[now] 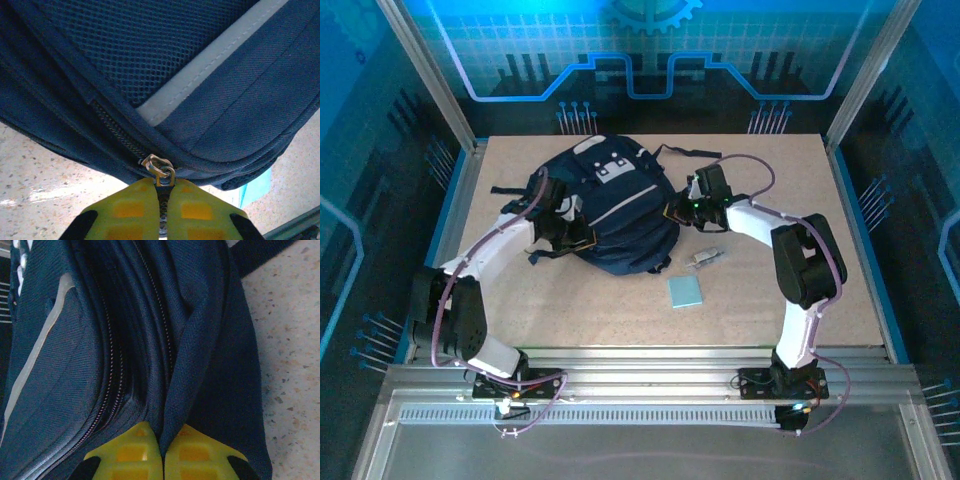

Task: Pack books, pencil case, and school supplies into a backpack

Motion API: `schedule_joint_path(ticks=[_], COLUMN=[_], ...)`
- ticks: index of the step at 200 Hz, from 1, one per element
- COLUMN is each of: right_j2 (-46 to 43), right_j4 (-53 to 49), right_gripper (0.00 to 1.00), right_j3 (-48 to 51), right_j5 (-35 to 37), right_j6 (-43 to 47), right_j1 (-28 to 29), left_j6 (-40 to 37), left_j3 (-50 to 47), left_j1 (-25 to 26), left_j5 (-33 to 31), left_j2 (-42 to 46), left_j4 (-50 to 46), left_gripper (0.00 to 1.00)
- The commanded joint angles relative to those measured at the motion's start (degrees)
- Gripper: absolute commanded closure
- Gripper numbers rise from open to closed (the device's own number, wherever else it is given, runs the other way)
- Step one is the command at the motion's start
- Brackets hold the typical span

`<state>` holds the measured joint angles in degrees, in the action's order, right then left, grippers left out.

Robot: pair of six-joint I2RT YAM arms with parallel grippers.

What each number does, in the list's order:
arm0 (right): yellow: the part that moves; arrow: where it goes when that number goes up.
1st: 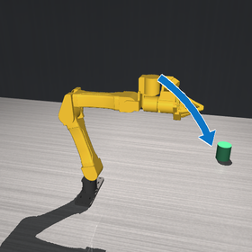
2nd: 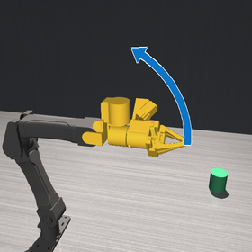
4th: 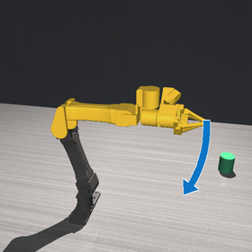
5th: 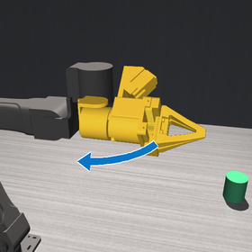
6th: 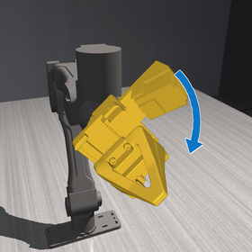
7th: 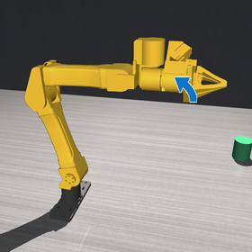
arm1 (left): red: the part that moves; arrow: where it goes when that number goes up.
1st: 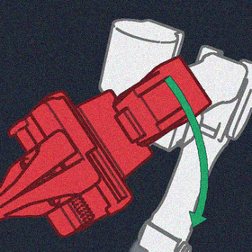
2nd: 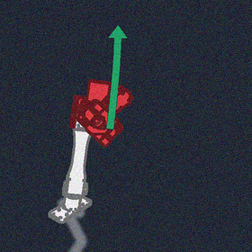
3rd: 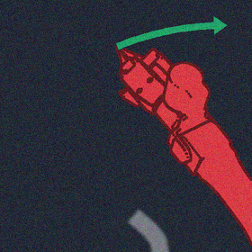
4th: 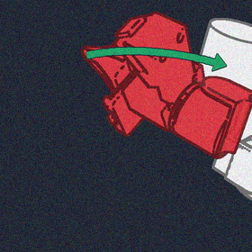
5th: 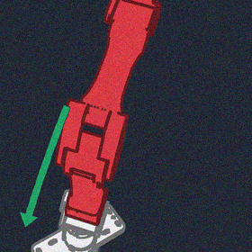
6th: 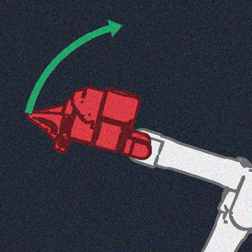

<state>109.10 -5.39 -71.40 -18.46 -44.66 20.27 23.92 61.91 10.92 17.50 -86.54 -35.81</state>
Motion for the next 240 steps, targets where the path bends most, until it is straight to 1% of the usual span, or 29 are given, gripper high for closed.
schedule_joint_path(ticks=[1,17,35,41,56,76,94,99,103,107,115,132,136,151,162,174,183,217,227,240], right_j2=[-0.92,-0.3,0.06,0.22,0.88,2.03,2.76,2.96,3.01,3.12,3.29,3.62,3.66,3.85,4.09,4.04,3.89,3.26,2.9,1.81], right_j4=[-5.73,-7.6,-8.05,-8.06,-8.14,-8.09,-8.07,-8.22,-8.34,-8.47,-8.9,-9.96,-10.08,-10.56,-11.34,-11.6,-11.65,-12.09,-12.76,-13.91], right_gripper=[1.0,1.0,1.0,1.0,1.0,1.0,1.0,1.0,1.0,1.0,1.0,1.0,1.0,1.0,1.0,1.0,1.0,1.0,0.9,0.68], right_j3=[-3.48,-4.78,-5.23,-5.43,-6.22,-7.22,-7.95,-8.32,-8.52,-8.7,-9.22,-10.44,-10.66,-11.34,-12.12,-12.46,-12.53,-12.83,-12.84,-12.45], right_j5=[4.85,5.97,7.28,7.17,5.67,2.98,1.34,1.23,1.07,0.86,0.81,0.39,0.28,-0.1,-0.37,-0.83,-1.15,-3.6,-4.11,-4.07], right_j6=[7.21,8.81,9.64,9.92,10.55,10.75,10.62,10.69,10.74,10.74,10.74,10.96,11.0,11.05,11.18,11.27,11.27,11.35,11.45,11.78], right_j1=[-4.49,-4.56,-5.05,-5.36,-5.71,-5.7,-5.42,-5.32,-5.33,-5.32,-5.32,-5.31,-5.31,-5.33,-5.25,-5.26,-5.26,-5.33,-5.33,-5.46], left_j6=[-1.07,-0.51,-0.32,-0.79,-2.69,-1.96,0.74,1.16,1.13,1.01,0.64,-0.02,-0.09,-1.32,-3.35,-5.49,-7.13,-14.2,-16.13,-18.6], left_j3=[-0.73,0.2,0.52,0.78,1.5,1.25,-0.57,-1.2,-1.59,-1.75,-1.79,-1.76,-1.72,-1.35,-0.52,0.49,1.09,8.54,11.73,16.13], left_j1=[-5.22,-7.63,-10.46,-10.95,-11.63,-11.93,-10.96,-10.2,-9.39,-8.52,-6.57,-2.69,-1.81,1.57,4.39,7.24,9.04,14.97,16.57,18.57], left_j5=[-3.58,-2.94,3.12,4.13,2.36,1.19,3.36,3.22,2.85,2.22,0.55,-1.44,-1.71,-3.0,-6.21,-10.25,-12.1,-19.2,-20.68,-22.8], left_j2=[1.32,0.33,-0.58,-1.0,-1.63,-1.87,-0.08,0.77,1.32,1.75,2.64,3.64,3.8,3.82,3.33,2.29,1.35,-5.92,-8.73,-12.57], left_j4=[-7.59,-6.95,-6.34,-7.02,-9.05,-7.17,-1.46,0.41,1.53,2.4,3.49,5.85,6.58,8.99,9.63,9.69,10.42,10.64,9.92,8.71], left_gripper=[1.0,1.0,1.0,1.0,1.0,1.0,1.0,0.99,0.95,0.9,0.78,0.58,0.54,0.5,0.46,0.43,0.42,0.34,0.32,0.31])
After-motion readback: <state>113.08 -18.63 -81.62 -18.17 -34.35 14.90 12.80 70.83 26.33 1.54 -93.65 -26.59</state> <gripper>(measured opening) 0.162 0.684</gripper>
